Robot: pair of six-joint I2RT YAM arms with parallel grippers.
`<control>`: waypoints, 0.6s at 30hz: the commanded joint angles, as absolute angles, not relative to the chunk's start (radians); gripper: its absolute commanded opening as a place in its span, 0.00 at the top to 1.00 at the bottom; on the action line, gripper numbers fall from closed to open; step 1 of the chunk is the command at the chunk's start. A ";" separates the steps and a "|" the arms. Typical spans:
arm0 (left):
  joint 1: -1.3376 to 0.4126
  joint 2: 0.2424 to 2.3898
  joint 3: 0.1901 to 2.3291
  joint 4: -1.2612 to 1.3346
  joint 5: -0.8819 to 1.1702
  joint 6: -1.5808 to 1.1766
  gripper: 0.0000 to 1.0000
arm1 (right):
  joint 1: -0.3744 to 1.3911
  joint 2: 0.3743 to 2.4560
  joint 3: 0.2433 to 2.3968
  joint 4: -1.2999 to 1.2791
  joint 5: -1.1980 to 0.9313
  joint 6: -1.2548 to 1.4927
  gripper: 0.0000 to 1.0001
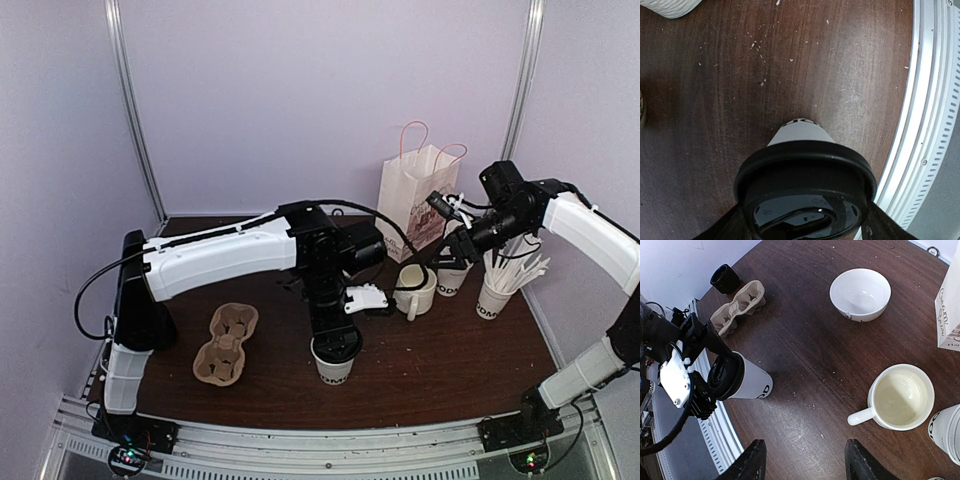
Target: Pack the takeout coffee
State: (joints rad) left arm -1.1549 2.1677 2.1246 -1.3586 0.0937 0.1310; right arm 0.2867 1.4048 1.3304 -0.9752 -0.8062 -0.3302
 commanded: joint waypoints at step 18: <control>-1.175 2.124 2.116 -1.408 0.018 0.130 0.28 | 0.293 1.388 1.329 -0.969 -0.816 -0.330 0.43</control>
State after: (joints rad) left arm -1.1683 2.1387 2.1433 -1.3689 0.0624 0.1284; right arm 0.2867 1.4025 1.3304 -0.9752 -0.8066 -0.3302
